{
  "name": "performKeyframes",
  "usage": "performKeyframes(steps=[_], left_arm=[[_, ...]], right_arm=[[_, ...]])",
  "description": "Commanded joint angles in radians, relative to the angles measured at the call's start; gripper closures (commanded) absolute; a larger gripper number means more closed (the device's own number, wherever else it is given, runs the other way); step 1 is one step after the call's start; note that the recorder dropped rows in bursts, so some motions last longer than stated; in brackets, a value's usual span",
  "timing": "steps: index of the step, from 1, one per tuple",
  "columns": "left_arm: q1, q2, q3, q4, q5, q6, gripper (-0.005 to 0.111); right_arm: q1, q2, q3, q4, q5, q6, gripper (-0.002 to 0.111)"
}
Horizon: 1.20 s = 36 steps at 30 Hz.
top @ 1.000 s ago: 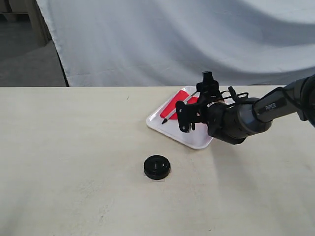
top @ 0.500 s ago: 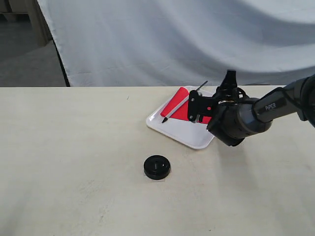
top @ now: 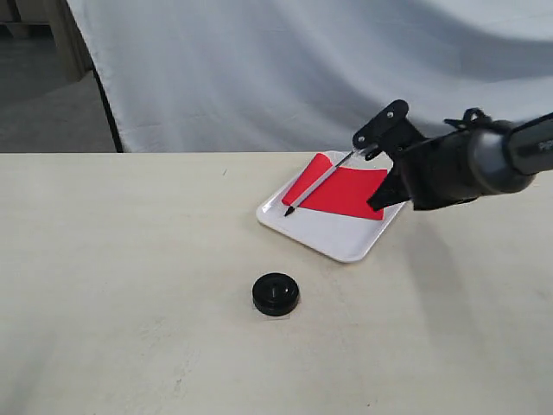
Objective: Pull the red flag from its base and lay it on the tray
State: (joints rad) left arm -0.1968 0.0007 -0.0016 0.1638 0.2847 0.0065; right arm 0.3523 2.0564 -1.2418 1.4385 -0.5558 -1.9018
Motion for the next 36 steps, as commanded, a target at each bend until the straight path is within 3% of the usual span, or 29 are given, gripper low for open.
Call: performKeyframes(steps=[1,4,6,8,12,14,16,20,22,27,30,36], left_arm=[[0.012,-0.001,0.002,-0.004,-0.006,-0.007,0.105],[0.060,-0.001,0.002,-0.004,-0.006,-0.007,0.105],[0.084,-0.001,0.002,-0.004,-0.006,-0.007,0.105],[0.094,-0.001,0.002,-0.004,-0.006,-0.007,0.105],[0.133,-0.001,0.002,-0.004,-0.006,-0.007,0.105],[0.165,-0.001,0.002,-0.004,-0.006,-0.007,0.105],[0.166,-0.001,0.002,-0.004,-0.006,-0.007,0.105],[0.166,-0.001,0.002,-0.004,-0.006,-0.007,0.105],[0.166,-0.001,0.002,-0.004,-0.006,-0.007,0.105],[0.166,-0.001,0.002,-0.004,-0.006,-0.007,0.105],[0.166,-0.001,0.002,-0.004,-0.006,-0.007,0.105],[0.175,-0.001,0.002,-0.004,-0.006,-0.007,0.105]], right_arm=[[-0.055,-0.103,0.050,0.272,0.539,-0.006,0.108],[-0.060,-0.162,0.112,0.271,0.890,0.075,0.108],[-0.060,-0.170,0.118,0.101,1.090,0.269,0.108],[-0.058,-0.170,0.100,-0.185,1.223,0.547,0.108],[-0.056,-0.199,0.093,-0.954,1.334,1.232,0.108],[-0.056,-0.247,0.093,-1.194,1.398,1.496,0.108],[-0.063,-0.325,0.093,-1.327,1.460,1.638,0.108],[-0.154,-0.553,0.116,-1.357,1.510,1.743,0.108],[-0.246,-0.695,0.175,-1.357,1.479,1.785,0.108],[-0.530,-1.161,0.476,-1.364,1.170,1.830,0.108],[-0.575,-1.354,0.610,-1.364,1.010,1.830,0.108],[-0.554,-1.676,0.881,-1.361,0.766,1.834,0.108]])
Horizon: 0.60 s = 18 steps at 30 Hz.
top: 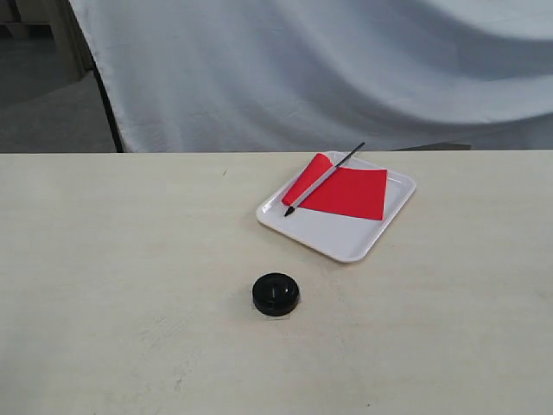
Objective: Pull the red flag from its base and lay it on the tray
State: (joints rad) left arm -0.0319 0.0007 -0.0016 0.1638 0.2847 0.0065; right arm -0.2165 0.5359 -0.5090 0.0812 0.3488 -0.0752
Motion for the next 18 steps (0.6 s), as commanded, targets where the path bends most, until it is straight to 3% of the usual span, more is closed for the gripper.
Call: performKeyframes(steps=[1,3,12,18], left_arm=[[0.018,-0.001,0.002,-0.004,-0.006,-0.007,0.105],[0.031,-0.001,0.002,-0.004,-0.006,-0.007,0.105],[0.033,-0.001,0.002,-0.004,-0.006,-0.007,0.105],[0.033,-0.001,0.002,-0.004,-0.006,-0.007,0.105]], right_arm=[[0.030,-0.189,0.180,0.002,-0.180,0.019,0.108],[0.067,-0.275,0.228,0.004,-0.256,0.025,0.108],[0.131,-0.534,0.232,0.004,-0.231,0.025,0.108],[0.163,-0.536,0.176,0.004,-0.145,0.027,0.108]])
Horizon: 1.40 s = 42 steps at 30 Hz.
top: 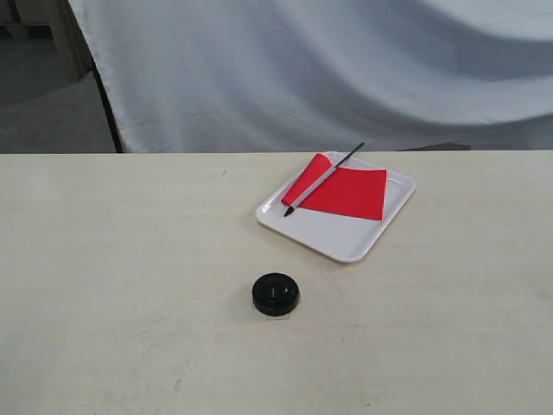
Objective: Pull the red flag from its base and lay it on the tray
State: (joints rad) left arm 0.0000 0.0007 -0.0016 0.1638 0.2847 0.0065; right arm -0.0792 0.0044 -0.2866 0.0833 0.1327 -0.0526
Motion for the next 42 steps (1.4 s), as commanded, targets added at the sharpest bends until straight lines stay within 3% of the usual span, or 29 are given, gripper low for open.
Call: performKeyframes(steps=[1,8,19,21,25,42], left_arm=[[0.001,-0.001,0.002,-0.004,-0.006,-0.007,0.105],[0.001,-0.001,0.002,-0.004,-0.006,-0.007,0.105],[0.001,-0.001,0.002,-0.004,-0.006,-0.007,0.105],[0.001,-0.001,0.002,-0.004,-0.004,-0.007,0.105],[0.001,-0.001,0.002,-0.004,0.054,-0.007,0.105],[0.001,-0.001,0.002,-0.004,0.054,-0.007,0.105]], right_arm=[[0.036,-0.004,-0.058,0.002,0.090,0.004,0.108],[0.072,-0.004,-0.063,0.005,0.194,0.060,0.108],[0.072,-0.004,0.287,0.020,-0.093,0.088,0.108],[0.072,-0.004,0.287,0.012,0.025,0.084,0.108],[0.072,-0.004,0.287,0.024,0.023,0.085,0.108],[0.072,-0.004,0.287,-0.003,0.137,0.083,0.108]])
